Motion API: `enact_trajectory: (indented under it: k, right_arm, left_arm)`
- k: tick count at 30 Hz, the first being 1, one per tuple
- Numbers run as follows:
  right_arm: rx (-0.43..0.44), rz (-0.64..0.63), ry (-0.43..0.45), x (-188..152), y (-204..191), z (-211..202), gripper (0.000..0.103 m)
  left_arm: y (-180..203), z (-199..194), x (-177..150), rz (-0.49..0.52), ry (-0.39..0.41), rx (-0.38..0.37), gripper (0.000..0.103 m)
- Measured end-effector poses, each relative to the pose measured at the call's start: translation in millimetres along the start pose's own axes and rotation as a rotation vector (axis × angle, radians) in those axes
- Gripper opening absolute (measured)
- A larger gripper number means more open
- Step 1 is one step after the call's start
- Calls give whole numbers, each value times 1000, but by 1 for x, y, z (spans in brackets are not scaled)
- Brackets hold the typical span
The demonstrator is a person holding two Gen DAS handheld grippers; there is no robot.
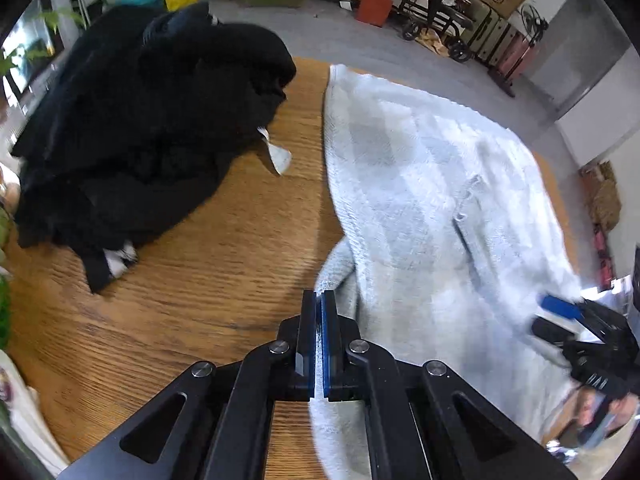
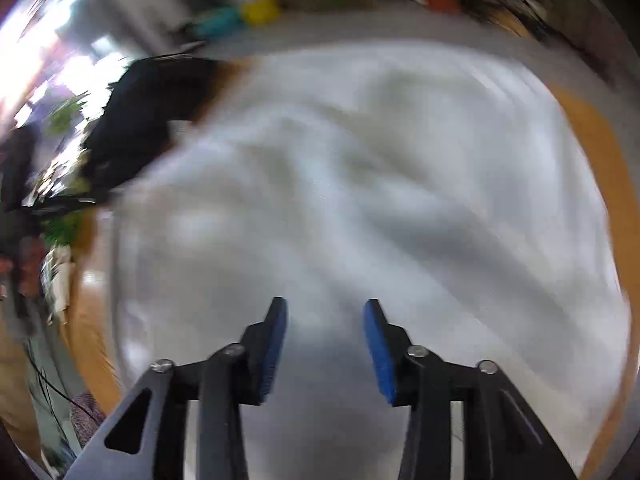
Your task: Fold clothes
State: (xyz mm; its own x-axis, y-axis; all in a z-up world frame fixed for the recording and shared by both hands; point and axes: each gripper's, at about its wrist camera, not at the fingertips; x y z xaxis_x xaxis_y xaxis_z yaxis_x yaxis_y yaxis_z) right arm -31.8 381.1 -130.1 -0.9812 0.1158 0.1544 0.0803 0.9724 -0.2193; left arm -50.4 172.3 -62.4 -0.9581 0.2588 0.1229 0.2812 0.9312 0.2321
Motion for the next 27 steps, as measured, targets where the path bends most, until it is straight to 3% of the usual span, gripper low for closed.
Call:
enact_trajectory:
  k: [1,3,6,8,12,14,19,22,27]
  right_arm:
    - [-12,-43,20,14,-28,2,67]
    - [-72,-108,50,47,-86,18,78]
    - [-115,-180,24,79,-158,53,78]
    - [-171,-209,2,93,-198,78,78]
    - [-401,-219,13,95,-215,94,77]
    - [-427,-231,-1,90,-202,89,74]
    - [-217,-244,-29,71,-171,78,21]
    - [-72,-166,-15,77,-148,70,9]
    - [97,-81,62,74,-109,36,8]
  left_arm:
    - [-2,1,-1,-7,-2,-24,2]
    - [-7,1,-3,-17,0,-61,2]
    - [-18,1,-4,-47,-5,-144,2]
    - [-21,-2,-7,-49,-1,-154,2]
    - [-24,0,-8,-47,-5,-183,2]
    - [-26,5,-7,-52,-10,-205,2]
    - [-26,14,-8,-53,-13,-210,2]
    - [-28,16,-9,-53,-10,-192,2]
    - [-29,28,-2,-70,-70,-226,8]
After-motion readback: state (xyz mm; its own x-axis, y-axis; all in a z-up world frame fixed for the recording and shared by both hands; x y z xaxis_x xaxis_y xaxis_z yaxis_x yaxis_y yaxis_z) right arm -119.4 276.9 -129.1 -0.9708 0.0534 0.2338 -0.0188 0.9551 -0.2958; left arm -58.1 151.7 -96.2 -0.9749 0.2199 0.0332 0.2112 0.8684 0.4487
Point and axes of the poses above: each gripper's, at about its wrist camera, not at the fingertips, and z roughly the way its jaws point, y to its right, x to its top, and after that the axes turned 12 degrees about -y, right-handed
